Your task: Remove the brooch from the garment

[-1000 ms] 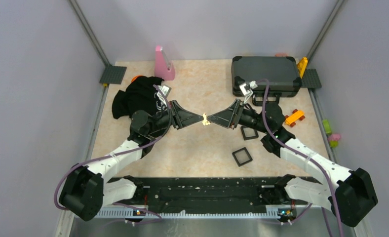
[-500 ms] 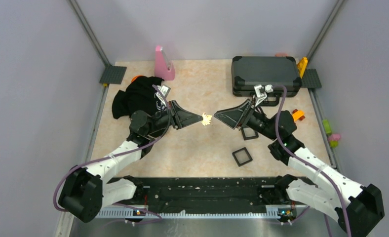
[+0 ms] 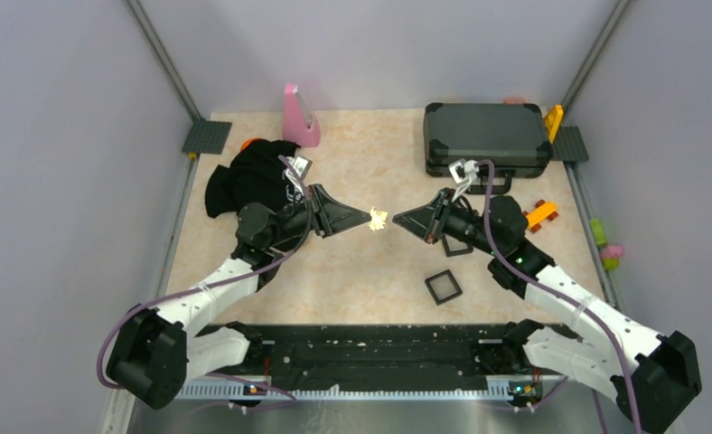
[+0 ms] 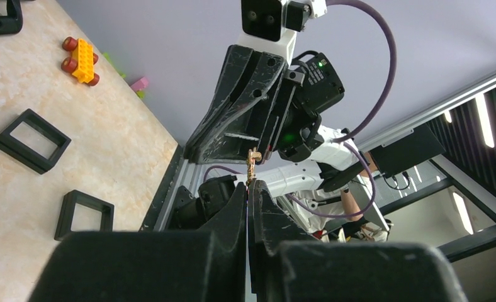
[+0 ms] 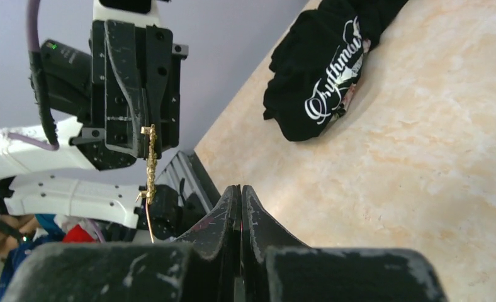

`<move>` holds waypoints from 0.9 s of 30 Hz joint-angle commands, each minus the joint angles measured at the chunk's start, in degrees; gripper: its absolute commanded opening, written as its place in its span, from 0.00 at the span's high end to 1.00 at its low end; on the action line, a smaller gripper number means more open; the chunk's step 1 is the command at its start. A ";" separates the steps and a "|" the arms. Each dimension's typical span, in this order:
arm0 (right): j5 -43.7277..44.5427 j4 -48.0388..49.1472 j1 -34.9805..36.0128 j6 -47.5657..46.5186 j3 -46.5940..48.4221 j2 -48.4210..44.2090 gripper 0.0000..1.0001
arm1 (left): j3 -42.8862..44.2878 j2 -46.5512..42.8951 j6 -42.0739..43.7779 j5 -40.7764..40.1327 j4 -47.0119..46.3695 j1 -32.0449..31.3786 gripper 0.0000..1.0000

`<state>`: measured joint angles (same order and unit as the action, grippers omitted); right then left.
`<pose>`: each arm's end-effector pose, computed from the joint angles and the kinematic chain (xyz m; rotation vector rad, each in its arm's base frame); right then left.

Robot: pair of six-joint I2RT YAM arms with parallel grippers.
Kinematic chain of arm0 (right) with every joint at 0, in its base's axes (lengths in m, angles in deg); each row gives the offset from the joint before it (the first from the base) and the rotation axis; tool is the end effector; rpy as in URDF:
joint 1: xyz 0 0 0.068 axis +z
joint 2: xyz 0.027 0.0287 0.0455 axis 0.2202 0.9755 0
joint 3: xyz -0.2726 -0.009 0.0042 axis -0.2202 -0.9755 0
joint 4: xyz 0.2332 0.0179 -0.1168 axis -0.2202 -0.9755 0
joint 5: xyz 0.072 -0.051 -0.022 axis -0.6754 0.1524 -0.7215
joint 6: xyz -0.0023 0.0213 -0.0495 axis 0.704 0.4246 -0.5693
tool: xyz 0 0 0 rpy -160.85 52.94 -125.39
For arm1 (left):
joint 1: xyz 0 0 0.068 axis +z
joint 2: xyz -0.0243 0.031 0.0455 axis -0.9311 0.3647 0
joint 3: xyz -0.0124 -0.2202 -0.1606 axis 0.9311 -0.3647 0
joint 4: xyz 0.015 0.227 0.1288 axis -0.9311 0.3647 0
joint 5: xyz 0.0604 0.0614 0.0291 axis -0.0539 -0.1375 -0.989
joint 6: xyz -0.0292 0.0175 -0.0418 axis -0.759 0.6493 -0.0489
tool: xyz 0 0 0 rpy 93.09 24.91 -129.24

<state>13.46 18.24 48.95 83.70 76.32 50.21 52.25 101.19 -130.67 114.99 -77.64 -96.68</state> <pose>0.1647 0.1367 0.3135 -0.2484 1.7120 1.3210 0.1967 -0.1329 0.3057 0.2117 1.6052 -1.9138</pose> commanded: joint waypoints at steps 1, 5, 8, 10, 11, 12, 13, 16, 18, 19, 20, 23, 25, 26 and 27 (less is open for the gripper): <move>-8.76 -3.85 0.40 -6.86 5.44 3.44 1.00 | 1.81 -1.46 0.24 0.86 -1.34 -0.09 1.00; -13.19 1.10 1.06 -5.44 4.94 3.92 1.00 | 2.31 -1.10 1.52 0.84 0.55 -0.09 1.00; -16.31 3.48 1.62 -3.97 5.83 4.36 1.00 | 2.46 -1.18 3.15 0.50 2.76 -0.07 1.00; -18.49 2.96 1.74 -3.34 7.45 5.24 1.00 | 2.99 -1.43 5.25 0.27 5.78 -0.14 1.00; -19.66 2.81 1.74 -2.82 8.13 5.82 1.00 | 3.17 -1.68 6.93 0.11 7.62 -0.13 1.00; -20.73 2.50 1.74 -2.29 8.84 6.33 1.00 | 3.44 -2.00 8.62 -0.23 9.70 -0.17 1.00; -21.88 2.24 1.74 -1.69 9.46 6.93 1.00 | 3.84 -2.40 10.46 -0.74 12.42 -0.22 1.00; -24.67 2.55 1.74 0.38 10.54 8.80 1.00 | 4.22 -3.49 14.27 -2.22 17.75 -0.40 1.00; -24.63 3.00 1.74 1.35 10.70 9.80 1.00 | 4.21 -3.78 15.26 -2.39 18.99 -0.43 1.00; -24.22 3.34 1.74 1.81 10.64 10.16 1.00 | 4.22 -3.78 15.41 -2.18 19.10 -0.47 1.00; -23.87 3.65 1.74 2.28 10.62 10.46 1.00 | 4.22 -3.82 15.51 -1.93 19.26 -0.54 1.00; -23.29 5.35 1.74 3.54 10.24 10.93 0.93 | 4.14 -3.61 15.53 -1.30 19.40 -0.52 1.00; -23.05 6.10 1.74 3.96 9.89 10.80 0.88 | 3.91 -3.61 15.53 -1.04 19.41 -0.51 1.00; -23.29 6.35 1.74 4.07 9.83 10.72 0.86 | 3.95 -3.54 15.53 -0.97 19.46 -0.57 1.00; -23.63 6.49 1.74 4.05 9.75 10.68 0.84 | 3.96 -3.50 15.65 -0.89 19.61 -0.58 1.00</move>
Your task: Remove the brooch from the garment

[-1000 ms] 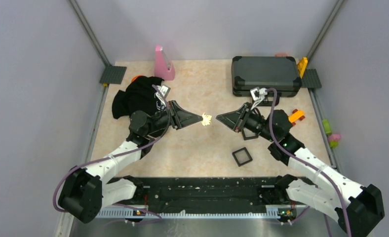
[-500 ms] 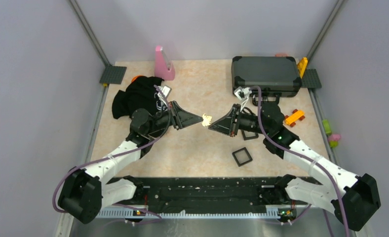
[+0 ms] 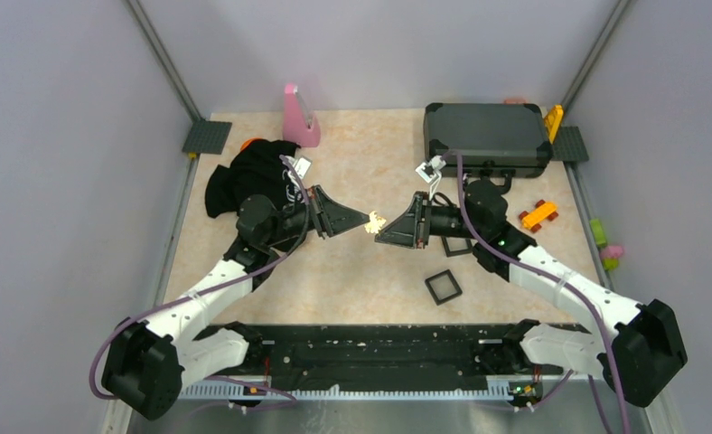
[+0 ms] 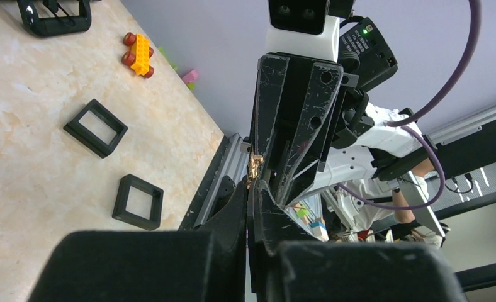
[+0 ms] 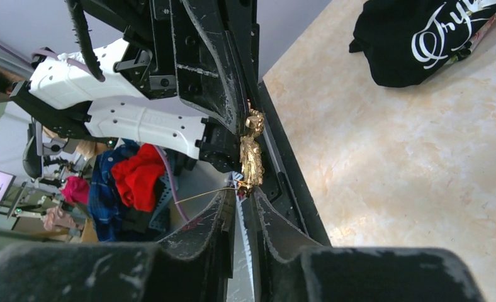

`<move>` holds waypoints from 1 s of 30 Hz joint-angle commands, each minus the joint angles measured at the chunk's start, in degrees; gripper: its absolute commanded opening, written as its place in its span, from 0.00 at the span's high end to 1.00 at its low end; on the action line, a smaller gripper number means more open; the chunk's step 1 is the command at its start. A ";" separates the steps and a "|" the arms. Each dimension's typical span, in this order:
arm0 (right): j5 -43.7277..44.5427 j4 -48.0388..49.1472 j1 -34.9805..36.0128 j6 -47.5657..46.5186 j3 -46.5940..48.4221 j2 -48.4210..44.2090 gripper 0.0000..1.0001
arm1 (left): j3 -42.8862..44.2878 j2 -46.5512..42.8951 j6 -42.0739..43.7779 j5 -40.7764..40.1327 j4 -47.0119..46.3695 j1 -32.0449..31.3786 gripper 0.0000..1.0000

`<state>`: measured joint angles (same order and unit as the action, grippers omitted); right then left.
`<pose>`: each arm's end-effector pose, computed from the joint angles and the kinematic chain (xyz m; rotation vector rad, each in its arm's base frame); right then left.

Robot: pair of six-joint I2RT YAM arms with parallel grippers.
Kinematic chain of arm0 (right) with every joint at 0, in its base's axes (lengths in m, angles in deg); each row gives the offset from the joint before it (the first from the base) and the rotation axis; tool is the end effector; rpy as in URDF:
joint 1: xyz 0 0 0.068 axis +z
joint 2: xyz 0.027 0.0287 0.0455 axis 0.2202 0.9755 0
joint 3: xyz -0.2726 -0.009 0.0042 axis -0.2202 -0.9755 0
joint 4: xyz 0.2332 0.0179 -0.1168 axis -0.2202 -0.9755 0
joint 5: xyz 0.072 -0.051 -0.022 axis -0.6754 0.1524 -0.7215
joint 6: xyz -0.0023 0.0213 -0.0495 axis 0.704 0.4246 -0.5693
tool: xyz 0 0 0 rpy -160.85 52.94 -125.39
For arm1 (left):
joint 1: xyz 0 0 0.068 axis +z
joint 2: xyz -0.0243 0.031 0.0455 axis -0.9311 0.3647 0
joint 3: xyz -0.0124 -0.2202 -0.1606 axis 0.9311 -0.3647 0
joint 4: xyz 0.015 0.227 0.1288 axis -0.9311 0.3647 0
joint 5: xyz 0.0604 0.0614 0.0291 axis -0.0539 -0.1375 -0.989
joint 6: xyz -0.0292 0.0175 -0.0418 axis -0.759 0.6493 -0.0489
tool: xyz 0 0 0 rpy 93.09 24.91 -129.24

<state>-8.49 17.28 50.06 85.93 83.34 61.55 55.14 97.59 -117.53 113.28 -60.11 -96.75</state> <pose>0.1828 0.1702 0.3138 -0.5638 1.8443 1.6264 0.1954 -0.1316 0.3071 0.2536 1.7083 -1.7262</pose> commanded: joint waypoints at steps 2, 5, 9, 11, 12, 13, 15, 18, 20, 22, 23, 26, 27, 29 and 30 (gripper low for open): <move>-2.41 7.27 0.62 1.88 2.89 -0.66 0.81 | 1.07 0.17 2.73 0.91 2.35 -0.51 1.00; -2.00 5.37 0.56 1.14 3.15 -0.88 0.68 | 1.12 0.23 2.91 0.58 2.42 -0.47 1.00; -0.61 5.97 0.56 1.91 2.78 -1.15 0.59 | 1.41 0.97 2.48 1.44 1.88 -0.51 1.00; -0.20 7.22 0.56 2.75 2.43 -0.99 0.59 | 1.17 1.56 1.29 2.38 0.22 -0.51 1.00; -0.05 7.71 0.56 2.90 2.38 -0.84 0.59 | 0.98 1.77 0.61 2.83 -0.88 -0.51 1.00; 0.15 8.10 0.61 2.99 2.30 -0.72 0.60 | 0.80 2.01 0.01 3.22 -1.86 -0.51 1.00; 0.41 9.13 0.55 3.27 2.05 -0.44 0.61 | 0.60 2.19 -0.84 4.06 -3.56 -0.59 1.00; 0.60 9.36 0.54 3.29 2.09 0.03 0.62 | 0.84 2.11 -0.71 4.91 -3.93 -0.89 1.00; 0.44 9.28 0.54 3.49 2.23 0.64 0.59 | 1.21 2.19 -0.33 5.81 -3.53 -1.22 1.00; 0.02 9.15 0.47 4.13 2.48 1.33 0.54 | 1.50 2.13 0.26 6.49 -2.76 -1.65 1.00; -0.24 9.03 0.33 4.72 2.68 1.72 0.52 | 1.59 2.05 0.53 6.65 -2.36 -1.80 1.00; -0.89 8.81 -0.26 7.23 3.10 3.41 0.48 | 1.60 1.64 1.43 6.95 -1.49 -2.40 1.00; -0.94 8.65 -0.56 8.62 3.27 3.78 0.48 | 1.60 1.50 1.69 7.09 -1.19 -2.54 1.00; -0.90 8.57 -1.00 10.34 3.42 4.69 0.47 | 1.60 1.13 2.37 7.02 -0.39 -2.72 1.00; -0.82 8.57 -1.12 11.01 3.50 4.96 0.45 | 1.62 1.02 2.78 7.02 0.10 -2.80 1.00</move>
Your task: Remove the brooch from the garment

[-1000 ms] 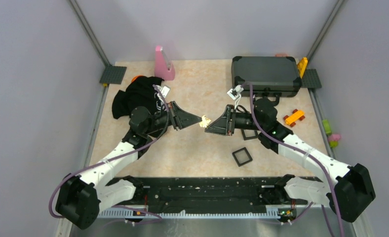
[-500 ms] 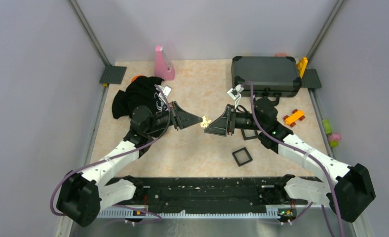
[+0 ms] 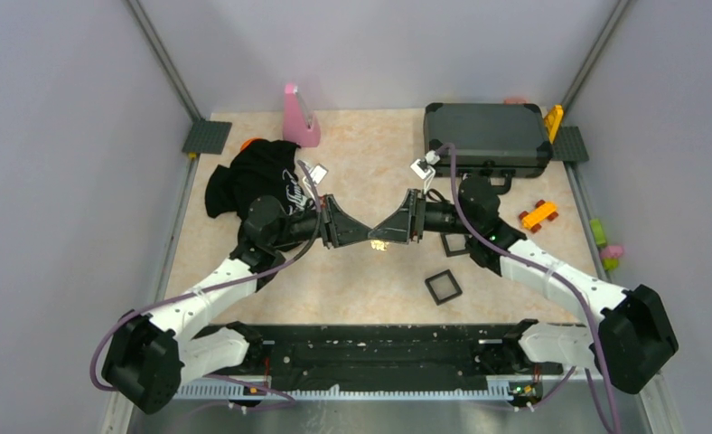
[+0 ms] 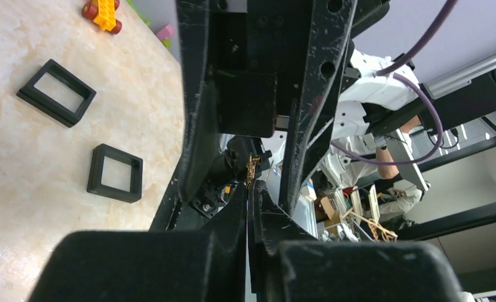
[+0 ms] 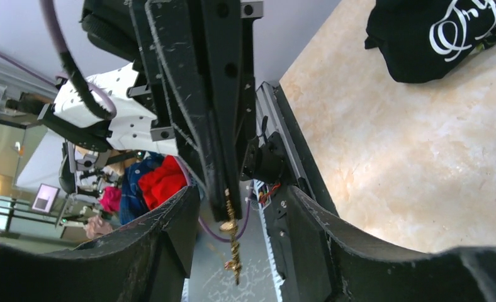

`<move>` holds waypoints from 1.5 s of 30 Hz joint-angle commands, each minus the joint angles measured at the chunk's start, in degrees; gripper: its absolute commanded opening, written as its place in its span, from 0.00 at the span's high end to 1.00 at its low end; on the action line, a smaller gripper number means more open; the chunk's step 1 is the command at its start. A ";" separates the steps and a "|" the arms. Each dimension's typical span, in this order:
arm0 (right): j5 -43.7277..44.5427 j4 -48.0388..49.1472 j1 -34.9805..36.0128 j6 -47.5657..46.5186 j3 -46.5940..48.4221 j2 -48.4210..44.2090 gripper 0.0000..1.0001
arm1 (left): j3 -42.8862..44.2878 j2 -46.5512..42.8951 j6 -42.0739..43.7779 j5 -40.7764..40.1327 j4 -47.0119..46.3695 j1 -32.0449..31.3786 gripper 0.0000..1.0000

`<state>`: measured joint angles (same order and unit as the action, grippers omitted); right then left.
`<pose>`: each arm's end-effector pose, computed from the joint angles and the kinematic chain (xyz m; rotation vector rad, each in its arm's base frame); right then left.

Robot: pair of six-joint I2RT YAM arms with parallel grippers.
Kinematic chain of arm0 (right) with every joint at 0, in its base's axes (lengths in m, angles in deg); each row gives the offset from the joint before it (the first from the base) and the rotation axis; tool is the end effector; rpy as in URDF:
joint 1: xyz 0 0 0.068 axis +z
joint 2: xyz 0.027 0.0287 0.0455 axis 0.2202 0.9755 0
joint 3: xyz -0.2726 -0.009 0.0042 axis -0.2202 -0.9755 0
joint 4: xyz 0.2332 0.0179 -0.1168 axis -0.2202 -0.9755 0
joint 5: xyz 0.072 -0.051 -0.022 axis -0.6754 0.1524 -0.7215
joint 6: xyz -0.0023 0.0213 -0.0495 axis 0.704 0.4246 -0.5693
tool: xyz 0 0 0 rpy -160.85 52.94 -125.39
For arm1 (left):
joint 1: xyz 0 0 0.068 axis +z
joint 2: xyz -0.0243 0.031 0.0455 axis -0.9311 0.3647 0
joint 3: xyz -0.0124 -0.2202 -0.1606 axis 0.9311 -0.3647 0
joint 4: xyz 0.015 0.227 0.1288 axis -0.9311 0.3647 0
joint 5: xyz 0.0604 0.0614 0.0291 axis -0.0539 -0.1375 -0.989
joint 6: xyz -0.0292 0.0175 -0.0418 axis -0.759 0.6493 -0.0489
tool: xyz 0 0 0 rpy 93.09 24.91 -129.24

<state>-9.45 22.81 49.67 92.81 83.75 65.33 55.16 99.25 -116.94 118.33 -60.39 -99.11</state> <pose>0.1945 0.1774 0.3104 -0.4843 1.8683 1.7146 0.1915 -0.1431 0.3011 0.3777 1.7515 -1.7978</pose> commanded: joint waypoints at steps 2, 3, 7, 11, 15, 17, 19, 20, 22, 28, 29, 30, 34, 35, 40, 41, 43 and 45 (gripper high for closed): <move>0.76 3.46 -0.82 4.96 2.97 1.54 0.40 | 1.73 -0.73 2.85 1.79 1.82 -0.57 1.00; 1.20 3.95 -0.89 5.41 2.74 1.41 0.36 | 1.71 -0.70 3.12 1.68 2.30 -0.61 1.00; 2.94 4.02 -1.21 5.94 2.13 0.22 0.20 | 1.26 -0.31 3.39 1.71 2.64 -0.60 1.00; 4.52 2.83 -1.85 5.22 1.87 -1.22 0.18 | 0.63 0.19 2.35 1.71 1.45 -0.55 1.00; 7.38 2.01 -2.35 2.09 0.84 -4.13 0.18 | -0.72 1.78 -3.29 1.11 -4.37 -0.50 1.00; 8.83 1.94 -2.61 0.65 -0.01 -6.18 0.18 | -1.15 2.59 -6.12 0.87 -7.66 -0.38 1.00; 9.95 2.00 -2.78 -0.28 -1.23 -8.07 0.18 | -1.51 3.01 -8.46 0.28 -10.59 -0.37 1.00; 10.10 2.33 -2.84 -0.42 -1.82 -8.82 0.19 | -1.69 3.20 -9.62 -0.05 -11.98 -0.30 1.00; 10.04 2.26 -2.92 -0.27 -2.53 -9.86 0.19 | -2.40 3.54 -12.22 -0.94 -16.17 -0.26 1.00; 11.57 7.85 -2.95 4.13 -6.06 -12.56 0.20 | -6.37 6.02 -24.35 -5.64 -37.45 -0.21 1.00; 12.25 8.89 -2.99 5.05 -6.69 -12.95 0.21 | -6.67 6.62 -26.55 -6.21 -41.07 -0.25 1.00; 12.87 9.91 -3.02 5.85 -7.22 -13.24 0.21 | -6.86 7.39 -28.31 -6.96 -44.96 -0.26 1.00; 13.58 14.79 -3.00 8.87 -8.96 -14.11 0.23 | -7.34 10.74 -34.12 -10.44 -57.33 -0.23 1.00; 13.48 15.59 -2.94 9.31 -8.98 -14.23 0.23 | -7.01 11.24 -34.79 -10.71 -57.79 -0.21 1.00; 12.19 13.88 -2.96 8.74 -7.50 -13.87 0.26 | -6.33 9.81 -32.51 -9.88 -52.96 -0.30 1.00; 12.03 14.34 -2.94 8.66 -7.68 -13.93 0.26 | -6.38 8.99 -31.28 -9.83 -50.45 -0.28 1.00; 11.81 14.75 -2.92 8.36 -7.89 -14.09 0.26 | -6.33 7.30 -28.62 -9.92 -45.14 -0.34 1.00; 10.69 14.72 -2.94 7.46 -7.41 -13.78 0.26 | -6.21 5.81 -26.91 -9.85 -41.68 -0.34 1.00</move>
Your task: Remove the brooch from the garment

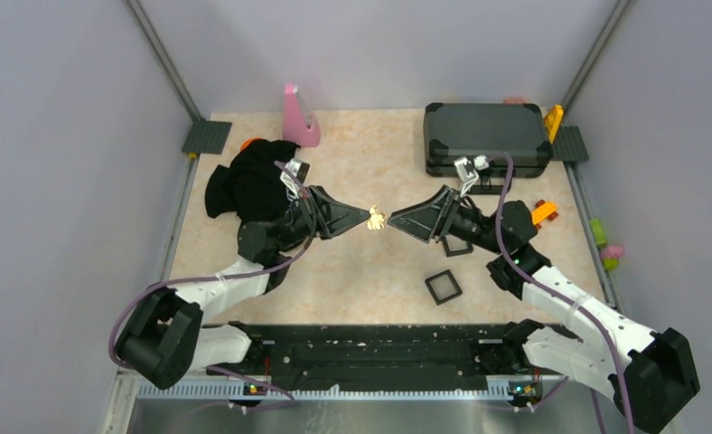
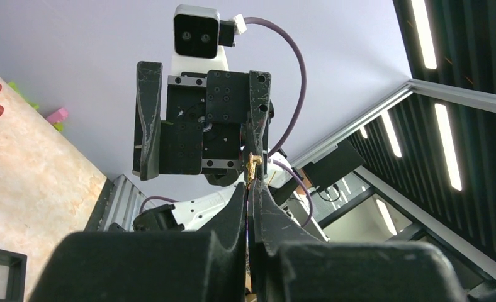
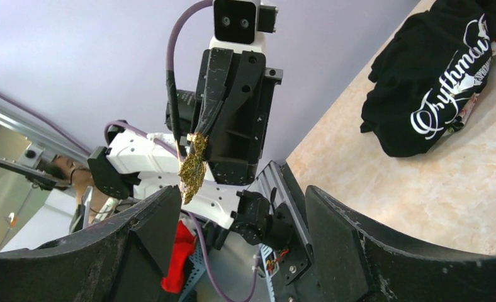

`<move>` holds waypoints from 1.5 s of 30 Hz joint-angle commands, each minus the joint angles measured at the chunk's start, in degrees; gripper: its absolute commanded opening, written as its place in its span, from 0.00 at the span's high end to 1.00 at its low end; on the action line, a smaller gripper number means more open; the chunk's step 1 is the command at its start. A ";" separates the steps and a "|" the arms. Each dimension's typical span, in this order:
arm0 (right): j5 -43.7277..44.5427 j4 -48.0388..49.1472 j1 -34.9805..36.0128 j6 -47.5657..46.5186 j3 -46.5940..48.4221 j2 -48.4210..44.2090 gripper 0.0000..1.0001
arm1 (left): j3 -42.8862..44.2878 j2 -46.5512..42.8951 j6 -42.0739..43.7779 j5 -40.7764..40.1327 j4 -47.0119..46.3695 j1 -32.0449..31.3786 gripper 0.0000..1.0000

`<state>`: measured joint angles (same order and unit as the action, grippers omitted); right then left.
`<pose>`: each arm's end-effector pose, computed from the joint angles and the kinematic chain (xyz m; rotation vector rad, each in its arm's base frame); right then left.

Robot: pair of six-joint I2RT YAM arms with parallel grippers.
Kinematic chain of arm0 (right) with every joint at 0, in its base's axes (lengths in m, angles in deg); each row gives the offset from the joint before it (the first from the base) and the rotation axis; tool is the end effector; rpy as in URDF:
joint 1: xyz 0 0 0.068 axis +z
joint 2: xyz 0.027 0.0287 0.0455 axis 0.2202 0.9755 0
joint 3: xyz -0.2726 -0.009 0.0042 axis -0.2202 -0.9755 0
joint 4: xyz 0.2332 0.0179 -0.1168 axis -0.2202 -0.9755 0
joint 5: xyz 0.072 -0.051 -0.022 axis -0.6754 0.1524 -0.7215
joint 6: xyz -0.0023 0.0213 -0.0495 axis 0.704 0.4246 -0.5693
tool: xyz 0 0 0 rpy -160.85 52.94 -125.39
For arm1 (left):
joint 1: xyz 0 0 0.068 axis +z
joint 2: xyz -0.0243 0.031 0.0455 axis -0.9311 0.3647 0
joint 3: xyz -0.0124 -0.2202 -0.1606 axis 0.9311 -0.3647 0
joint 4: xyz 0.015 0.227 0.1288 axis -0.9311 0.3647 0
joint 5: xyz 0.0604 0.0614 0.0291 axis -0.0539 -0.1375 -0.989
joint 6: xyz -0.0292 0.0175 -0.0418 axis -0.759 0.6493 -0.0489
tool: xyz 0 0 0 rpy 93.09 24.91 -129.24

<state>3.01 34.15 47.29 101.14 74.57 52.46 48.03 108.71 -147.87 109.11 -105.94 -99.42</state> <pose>0.1668 0.1377 0.3237 -0.2103 1.6095 1.6820 0.1908 -0.1393 0.2985 0.1163 1.3753 -2.1660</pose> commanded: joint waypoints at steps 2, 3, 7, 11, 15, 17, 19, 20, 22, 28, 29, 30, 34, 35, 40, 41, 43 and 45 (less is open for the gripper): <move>-3.03 2.02 -0.55 -2.27 3.14 -0.37 0.27 | 1.39 -4.67 5.51 -0.37 7.60 -0.04 1.00; -3.48 1.38 -0.55 -2.86 3.74 -0.22 0.27 | 1.77 -5.39 6.42 -0.32 9.59 -0.03 1.00; -5.61 1.07 -0.48 -4.00 5.28 0.74 0.27 | 2.82 -7.75 10.53 -0.30 17.21 -0.11 1.00; -6.88 1.86 0.44 -3.99 6.12 2.33 0.28 | 3.94 -8.73 12.13 -0.03 21.08 -0.26 1.00; -6.22 -0.14 2.12 -5.46 7.64 4.10 0.32 | 4.65 -8.77 13.07 -0.02 22.66 -0.80 1.00; -5.65 -1.25 2.62 -6.47 8.16 4.78 0.36 | 4.75 -8.48 13.00 0.04 22.51 -0.98 1.00; -5.50 -1.29 2.69 -6.55 8.23 5.23 0.41 | 4.76 -8.24 12.96 0.24 22.10 -1.17 1.00; -5.43 -1.12 2.78 -6.49 8.21 5.29 0.42 | 4.83 -8.09 13.00 0.32 22.07 -1.17 1.00; -5.33 -1.10 2.79 -6.55 8.21 5.48 0.43 | 4.82 -7.90 13.25 0.48 22.11 -1.21 1.00; -4.93 -1.87 2.79 -6.82 7.94 5.65 0.53 | 4.83 -7.79 13.65 0.56 22.30 -1.40 1.00; -4.89 -1.96 2.79 -6.90 7.82 5.62 0.56 | 4.84 -7.79 13.79 0.61 22.32 -1.37 1.00; -4.76 -2.20 2.79 -6.95 7.80 5.67 0.58 | 4.84 -7.81 13.80 0.67 22.33 -1.43 1.00; -4.55 -3.57 2.79 -7.40 7.87 5.54 0.64 | 4.79 -8.11 13.98 0.74 22.41 -1.42 1.00; -4.41 -4.05 2.79 -7.62 7.95 5.40 0.65 | 4.90 -8.21 14.13 0.88 22.41 -1.41 1.00; -3.21 -7.47 2.78 -9.15 8.35 5.09 0.69 | 5.48 -9.10 15.23 1.60 24.13 -1.38 1.00; -3.01 -8.07 2.79 -9.42 8.45 5.08 0.70 | 5.58 -9.48 15.62 1.67 24.74 -1.41 1.00; -2.59 -8.53 2.79 -9.44 8.41 5.08 0.71 | 5.71 -10.08 16.53 1.68 25.94 -1.39 1.00; -2.19 -8.73 2.79 -9.16 8.25 5.05 0.72 | 5.71 -10.52 16.88 1.67 26.51 -1.44 1.00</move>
<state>-1.21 27.16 49.47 93.51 79.99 57.88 50.83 101.02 -132.79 109.37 -78.23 -100.58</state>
